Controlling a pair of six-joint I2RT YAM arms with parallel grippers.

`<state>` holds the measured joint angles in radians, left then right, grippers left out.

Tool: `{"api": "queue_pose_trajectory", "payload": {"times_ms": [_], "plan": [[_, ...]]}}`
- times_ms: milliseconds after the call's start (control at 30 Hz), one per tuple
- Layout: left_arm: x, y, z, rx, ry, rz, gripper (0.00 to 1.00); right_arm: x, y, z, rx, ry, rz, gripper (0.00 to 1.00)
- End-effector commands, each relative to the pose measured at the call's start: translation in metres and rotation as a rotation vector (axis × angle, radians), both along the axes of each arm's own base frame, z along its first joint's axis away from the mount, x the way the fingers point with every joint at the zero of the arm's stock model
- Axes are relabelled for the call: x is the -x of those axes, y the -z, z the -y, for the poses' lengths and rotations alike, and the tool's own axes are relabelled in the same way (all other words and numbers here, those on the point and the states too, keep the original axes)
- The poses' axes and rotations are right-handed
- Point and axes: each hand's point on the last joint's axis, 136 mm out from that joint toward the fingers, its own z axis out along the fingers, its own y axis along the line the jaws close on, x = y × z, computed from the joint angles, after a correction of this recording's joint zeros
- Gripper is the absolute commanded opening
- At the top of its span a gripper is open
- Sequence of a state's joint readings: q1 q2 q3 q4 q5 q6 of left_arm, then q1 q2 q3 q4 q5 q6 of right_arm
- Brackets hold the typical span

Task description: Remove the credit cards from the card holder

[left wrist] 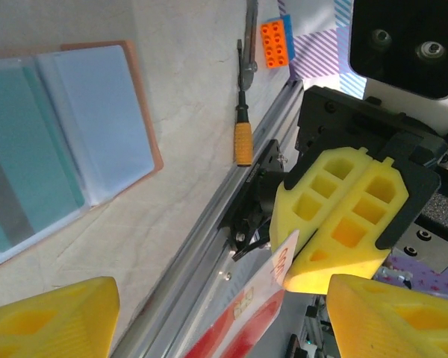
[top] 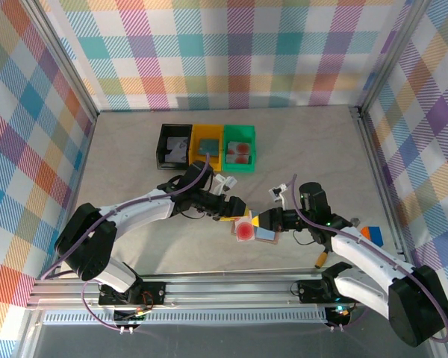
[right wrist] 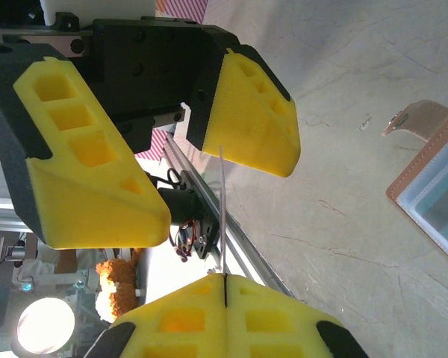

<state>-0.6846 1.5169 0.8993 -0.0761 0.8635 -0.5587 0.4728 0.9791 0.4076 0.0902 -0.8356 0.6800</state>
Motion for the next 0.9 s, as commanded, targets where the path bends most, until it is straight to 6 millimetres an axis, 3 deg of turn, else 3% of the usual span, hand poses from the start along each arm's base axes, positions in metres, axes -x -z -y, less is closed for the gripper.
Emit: {"api": "queue_pose_trajectory", "payload": {"times_ms": [0, 200, 500, 867], "plan": [[0.005, -0.015, 0.003, 0.079, 0.038, 0.010, 0.71, 0.000, -0.019, -0.006, -0.047, -0.036, 0.052, 0.00], [0.010, -0.020, 0.005, 0.117, 0.054, 0.003, 0.66, 0.001, -0.020, -0.007, -0.050, -0.043, 0.051, 0.00], [0.016, -0.026, 0.008, 0.154, 0.078, -0.003, 0.46, 0.000, -0.020, -0.008, -0.050, -0.043, 0.057, 0.00], [0.019, -0.027, 0.008, 0.163, 0.091, -0.002, 0.34, -0.002, -0.020, -0.008, -0.042, -0.032, 0.058, 0.00]]}}
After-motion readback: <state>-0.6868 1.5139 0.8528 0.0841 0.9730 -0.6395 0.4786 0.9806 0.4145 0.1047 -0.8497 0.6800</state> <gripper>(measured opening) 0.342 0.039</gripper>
